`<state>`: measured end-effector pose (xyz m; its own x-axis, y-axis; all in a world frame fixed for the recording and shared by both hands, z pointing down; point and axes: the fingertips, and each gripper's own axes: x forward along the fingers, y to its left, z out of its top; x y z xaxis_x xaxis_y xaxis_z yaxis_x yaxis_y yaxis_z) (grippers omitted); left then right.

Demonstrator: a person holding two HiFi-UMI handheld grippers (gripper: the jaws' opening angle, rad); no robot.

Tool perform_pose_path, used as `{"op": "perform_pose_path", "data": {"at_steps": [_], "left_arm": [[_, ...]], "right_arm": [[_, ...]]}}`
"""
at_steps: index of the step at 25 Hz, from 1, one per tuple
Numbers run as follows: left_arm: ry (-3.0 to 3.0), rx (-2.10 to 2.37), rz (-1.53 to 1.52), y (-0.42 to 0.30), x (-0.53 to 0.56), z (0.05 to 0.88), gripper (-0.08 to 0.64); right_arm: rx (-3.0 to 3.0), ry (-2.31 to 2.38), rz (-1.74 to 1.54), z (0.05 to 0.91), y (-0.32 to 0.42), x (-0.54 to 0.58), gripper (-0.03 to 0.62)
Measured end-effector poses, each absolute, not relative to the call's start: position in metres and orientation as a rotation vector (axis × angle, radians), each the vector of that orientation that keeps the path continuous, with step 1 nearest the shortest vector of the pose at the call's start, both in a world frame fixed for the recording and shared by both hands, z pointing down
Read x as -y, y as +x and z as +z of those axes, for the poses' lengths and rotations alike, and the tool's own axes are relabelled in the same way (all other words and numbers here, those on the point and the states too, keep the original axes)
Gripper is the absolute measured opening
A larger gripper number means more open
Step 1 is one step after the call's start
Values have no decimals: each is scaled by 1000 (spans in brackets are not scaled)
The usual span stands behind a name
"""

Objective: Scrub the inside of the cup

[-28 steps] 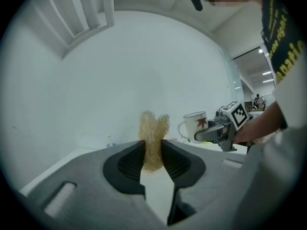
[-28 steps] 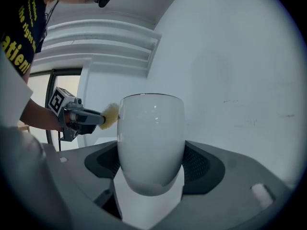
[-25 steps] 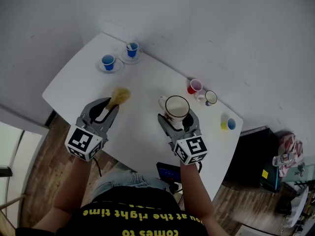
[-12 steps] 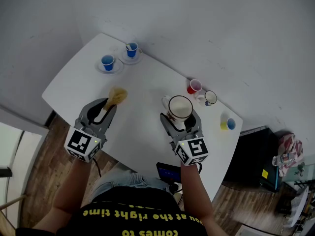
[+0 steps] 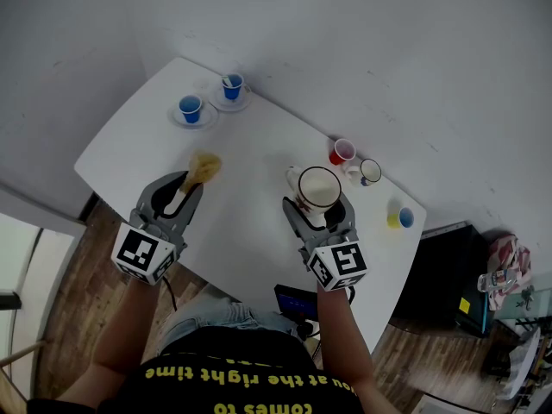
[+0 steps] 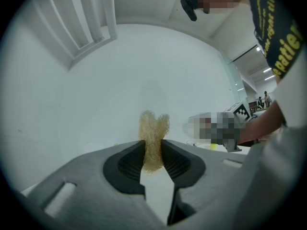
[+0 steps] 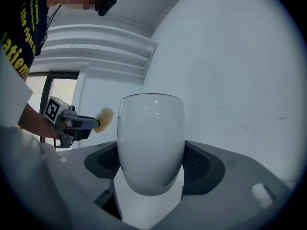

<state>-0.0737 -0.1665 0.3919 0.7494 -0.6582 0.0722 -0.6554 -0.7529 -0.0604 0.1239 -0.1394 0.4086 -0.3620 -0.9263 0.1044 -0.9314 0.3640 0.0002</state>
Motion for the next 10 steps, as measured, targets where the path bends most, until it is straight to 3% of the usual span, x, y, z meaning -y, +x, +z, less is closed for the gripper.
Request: {"op": "perform_pose_path", "data": {"at_steps": [10], "left_arm": [[-2915, -1076, -143, -74, 168, 394, 100]], "right_arm": [[2527, 1719, 87, 408, 121, 142, 383]]}}
